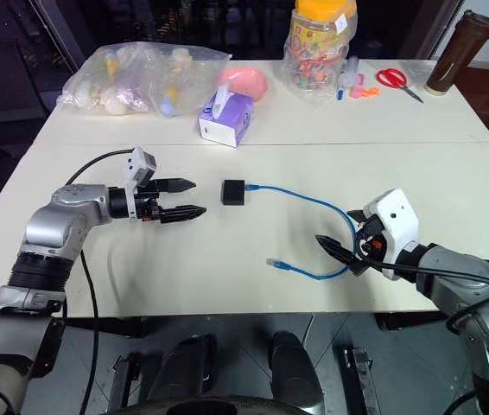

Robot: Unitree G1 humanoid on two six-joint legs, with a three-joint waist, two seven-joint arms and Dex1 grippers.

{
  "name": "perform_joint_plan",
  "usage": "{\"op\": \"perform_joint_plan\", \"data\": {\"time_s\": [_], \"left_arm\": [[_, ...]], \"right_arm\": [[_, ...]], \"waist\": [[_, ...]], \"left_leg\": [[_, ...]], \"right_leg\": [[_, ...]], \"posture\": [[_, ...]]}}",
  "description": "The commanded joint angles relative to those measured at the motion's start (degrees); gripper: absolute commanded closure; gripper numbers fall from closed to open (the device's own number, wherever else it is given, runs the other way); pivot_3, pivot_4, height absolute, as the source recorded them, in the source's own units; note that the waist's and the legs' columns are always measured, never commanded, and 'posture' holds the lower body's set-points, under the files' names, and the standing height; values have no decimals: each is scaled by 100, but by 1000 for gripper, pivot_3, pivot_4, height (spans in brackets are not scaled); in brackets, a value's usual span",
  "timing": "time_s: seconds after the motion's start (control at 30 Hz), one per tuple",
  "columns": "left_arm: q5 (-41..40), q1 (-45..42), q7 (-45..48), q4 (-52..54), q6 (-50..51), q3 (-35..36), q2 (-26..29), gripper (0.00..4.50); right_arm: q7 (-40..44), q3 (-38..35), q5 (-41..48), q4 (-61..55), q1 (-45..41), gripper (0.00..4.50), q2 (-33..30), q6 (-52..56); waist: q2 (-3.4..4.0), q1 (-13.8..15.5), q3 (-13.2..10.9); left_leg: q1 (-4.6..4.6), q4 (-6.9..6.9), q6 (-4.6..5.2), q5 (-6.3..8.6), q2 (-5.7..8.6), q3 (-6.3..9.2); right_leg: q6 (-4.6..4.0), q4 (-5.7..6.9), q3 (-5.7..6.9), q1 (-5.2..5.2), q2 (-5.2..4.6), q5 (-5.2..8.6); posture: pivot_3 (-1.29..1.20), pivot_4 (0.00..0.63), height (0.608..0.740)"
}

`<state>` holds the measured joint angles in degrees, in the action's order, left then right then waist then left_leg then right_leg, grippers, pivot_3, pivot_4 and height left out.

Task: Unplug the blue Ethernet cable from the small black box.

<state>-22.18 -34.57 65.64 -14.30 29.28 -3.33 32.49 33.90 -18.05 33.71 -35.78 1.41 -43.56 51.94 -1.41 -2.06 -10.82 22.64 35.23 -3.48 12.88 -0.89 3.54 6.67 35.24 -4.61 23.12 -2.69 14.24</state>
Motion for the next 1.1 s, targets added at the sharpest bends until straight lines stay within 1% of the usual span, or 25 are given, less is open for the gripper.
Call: {"op": "perform_joint_plan", "data": {"time_s": [0.03,0.4,0.5,0.7,0.8,0.97,1.03,1.07,1.1], "left_arm": [[-112,-147,-20,78,-53,177,-13,34],[-127,-165,-143,89,-8,215,-104,34],[-144,-218,-243,-49,-14,312,-147,34],[-71,-320,-209,-268,-171,303,-140,34],[-4,-419,-94,-392,-269,213,-105,34],[57,-706,356,-686,-78,112,181,34],[47,-743,561,-769,-21,130,374,34],[41,-715,666,-728,16,124,493,34],[-13,-637,769,-560,134,158,680,34]], "right_arm": [[-52,12,-27,-87,-81,0,18,-160],[-144,182,-68,-13,-160,0,53,-324],[-166,278,-116,53,-237,0,80,-380],[-167,406,-169,175,-388,0,97,-461],[-146,572,-346,404,-557,0,91,-657],[195,1623,-1192,1625,-1456,0,72,-1453],[462,2024,-1434,2372,-2015,0,233,-1804],[654,2269,-1610,2989,-2454,0,389,-2089],[916,2620,-1903,4094,-3208,0,729,-2560]], "waist": [[0,-1,0],[0,2,0],[0,2,0],[0,-1,0],[0,-5,0],[-1,-49,-1],[-1,-64,-1],[-2,-89,-1],[-4,-151,-3]], "left_leg": [[0,0,0,0,0,0],[0,2,0,0,0,0],[0,2,0,0,0,0],[-1,2,0,0,0,0],[-1,2,0,0,0,0],[-3,5,0,0,0,-3],[-7,4,0,0,0,-4],[-8,0,0,0,-1,-5],[-13,-1,0,0,-3,-8]], "right_leg": [[0,0,0,0,0,0],[0,1,0,0,0,0],[0,1,0,-1,0,-1],[2,2,0,-1,0,-1],[2,3,0,-1,0,-1],[-3,3,0,-1,1,-3],[-3,5,-1,0,1,-3],[-1,6,-1,1,2,-4],[0,9,-2,1,3,-5]], "posture": [[0,150,739],[0,150,739],[0,150,739],[0,150,739],[0,150,739],[0,150,739],[0,150,739],[0,150,739],[0,150,739]]}}
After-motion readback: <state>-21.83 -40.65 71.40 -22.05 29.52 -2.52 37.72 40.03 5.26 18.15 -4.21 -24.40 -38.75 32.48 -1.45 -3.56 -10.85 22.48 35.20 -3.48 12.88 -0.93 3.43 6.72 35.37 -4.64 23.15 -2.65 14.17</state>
